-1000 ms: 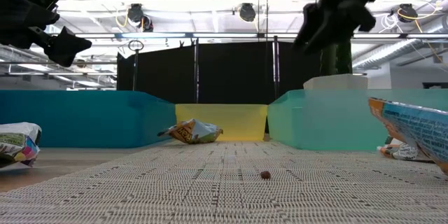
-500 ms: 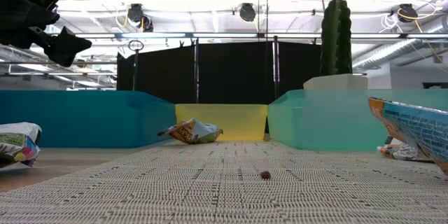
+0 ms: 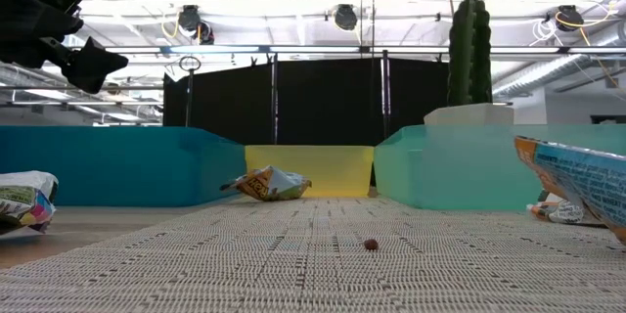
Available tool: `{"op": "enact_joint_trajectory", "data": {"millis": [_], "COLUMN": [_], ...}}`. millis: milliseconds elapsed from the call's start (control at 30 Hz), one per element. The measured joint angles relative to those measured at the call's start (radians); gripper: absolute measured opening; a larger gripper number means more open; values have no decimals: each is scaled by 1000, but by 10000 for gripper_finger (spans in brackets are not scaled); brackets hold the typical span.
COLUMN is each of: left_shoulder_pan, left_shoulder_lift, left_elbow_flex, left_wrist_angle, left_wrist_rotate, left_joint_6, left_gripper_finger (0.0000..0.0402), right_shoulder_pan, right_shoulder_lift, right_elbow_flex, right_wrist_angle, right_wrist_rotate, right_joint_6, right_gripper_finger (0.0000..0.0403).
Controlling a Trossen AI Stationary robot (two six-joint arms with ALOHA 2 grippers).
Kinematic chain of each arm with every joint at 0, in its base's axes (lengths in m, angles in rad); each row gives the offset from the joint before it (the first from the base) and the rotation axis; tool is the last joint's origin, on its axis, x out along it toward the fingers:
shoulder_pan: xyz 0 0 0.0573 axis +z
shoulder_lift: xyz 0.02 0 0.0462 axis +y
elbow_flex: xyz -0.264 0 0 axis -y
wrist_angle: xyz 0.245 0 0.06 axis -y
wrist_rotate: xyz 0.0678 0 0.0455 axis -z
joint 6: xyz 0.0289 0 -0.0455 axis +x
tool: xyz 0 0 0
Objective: Pick and place Granola Bars by type
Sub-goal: Put the yellow granola bar into the yellow bin
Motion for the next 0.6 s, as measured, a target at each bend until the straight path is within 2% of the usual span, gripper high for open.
{"op": "enact_joint_trajectory", "data": {"millis": [267, 467, 600], "left_shoulder_pan": [0, 0, 0], "left_shoulder_lift": [0, 0, 0], "left_elbow_flex": [0, 0, 0], "left_wrist_angle": [0, 0, 0], "left_wrist_rotate": [0, 0, 0], "left_joint_6": [1, 1, 1], "left_gripper_finger": [310, 310, 310], "right_shoulder_pan": [7, 5, 5], "right_shoulder_lift": [28, 46, 56], "right_elbow_flex": [36, 36, 36], "right_wrist_angle": [92, 186, 277], "right_wrist_rotate": [89, 180, 194], "right_joint_6": [89, 63, 63], "right_gripper_finger": [303, 303, 303]}}
